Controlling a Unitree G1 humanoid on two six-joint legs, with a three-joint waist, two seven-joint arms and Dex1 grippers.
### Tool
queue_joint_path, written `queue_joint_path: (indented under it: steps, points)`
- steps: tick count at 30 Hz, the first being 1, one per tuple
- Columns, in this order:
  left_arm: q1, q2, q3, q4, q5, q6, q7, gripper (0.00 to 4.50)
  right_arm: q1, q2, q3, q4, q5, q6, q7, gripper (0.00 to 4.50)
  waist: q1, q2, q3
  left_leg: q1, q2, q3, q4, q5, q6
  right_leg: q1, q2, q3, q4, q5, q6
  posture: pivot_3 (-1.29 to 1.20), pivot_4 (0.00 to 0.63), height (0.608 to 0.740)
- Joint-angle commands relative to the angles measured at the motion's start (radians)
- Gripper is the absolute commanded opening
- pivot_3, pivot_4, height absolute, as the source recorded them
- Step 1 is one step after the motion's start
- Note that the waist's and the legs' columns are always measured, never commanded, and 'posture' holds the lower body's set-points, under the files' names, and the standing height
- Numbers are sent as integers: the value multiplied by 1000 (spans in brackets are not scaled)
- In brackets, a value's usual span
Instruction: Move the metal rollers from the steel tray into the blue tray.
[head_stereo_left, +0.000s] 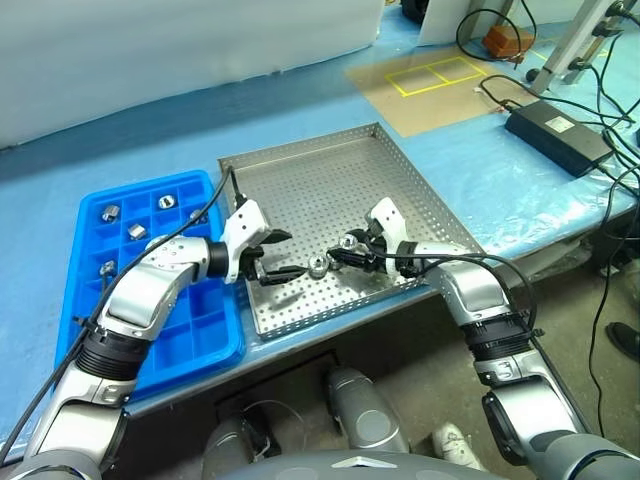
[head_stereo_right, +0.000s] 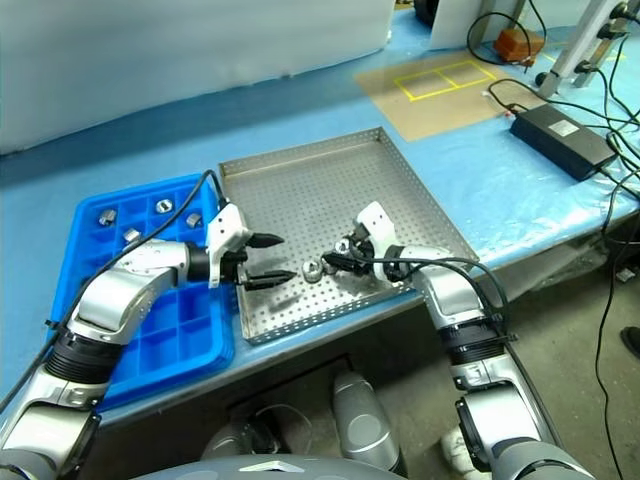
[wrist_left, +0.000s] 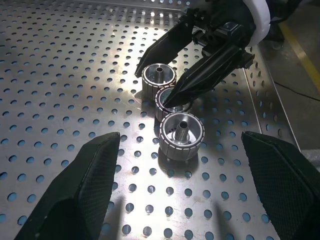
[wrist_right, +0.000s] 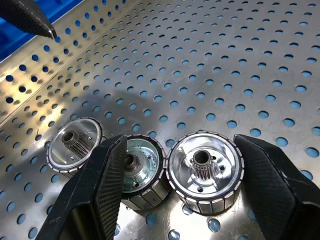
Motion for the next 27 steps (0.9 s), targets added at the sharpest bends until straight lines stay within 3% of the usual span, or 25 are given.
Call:
queue_joint_path:
  steps: [1, 6, 10, 11, 19, 22, 27]
  points:
    - [2, 8, 3, -24, 0, -13, -4, 4113, -29, 38, -27, 19, -25, -23, -104, 3030, -1, 0, 0, 0, 0, 0, 0, 0, 0, -1, 0, 0, 0, 0, 0, -707, 150, 740]
    - [13, 12, 5, -37, -6, -4, -2, 4113, -85, 91, -86, 115, -51, -52, -260, 3030, -1, 0, 0, -1, 0, 0, -1, 1, -1, -2, 0, 1, 1, 1, -2, -705, 150, 740]
    - [17, 12, 6, -39, -8, 0, 0, 4113, -103, 100, -85, 144, -59, -62, -292, 4312, 2, 1, 0, -2, 0, 1, -1, 1, -1, -3, 0, 1, 0, 2, -4, -701, 150, 740]
    - [17, 13, 6, -38, -7, -2, 1, 4113, -106, 99, -77, 145, -56, -44, -285, 4411, 2, 1, 0, -3, 0, 1, -1, 1, -1, -4, 0, 1, 0, 3, -4, -699, 150, 740]
    - [20, 14, 3, -21, 2, -14, 1, 4113, -83, 99, -80, 91, 31, 23, -179, 4411, 3, 1, 0, -3, 0, 1, -1, 1, -1, -5, 0, 1, 1, 3, -5, -694, 150, 740]
    - [22, 13, 1, -17, 4, -18, 1, 4113, -89, 120, -176, 107, 138, 104, -158, 4411, 3, 1, 1, -3, 0, 1, -1, 1, -1, -5, 0, 1, 1, 3, -5, -695, 150, 740]
    - [23, 14, -3, -7, 12, -27, 0, 4113, -102, 83, -248, 244, 160, 127, -165, 4411, 5, 2, 1, -3, 0, 1, -1, 1, -1, -4, 0, 1, 1, 3, -5, -695, 150, 740]
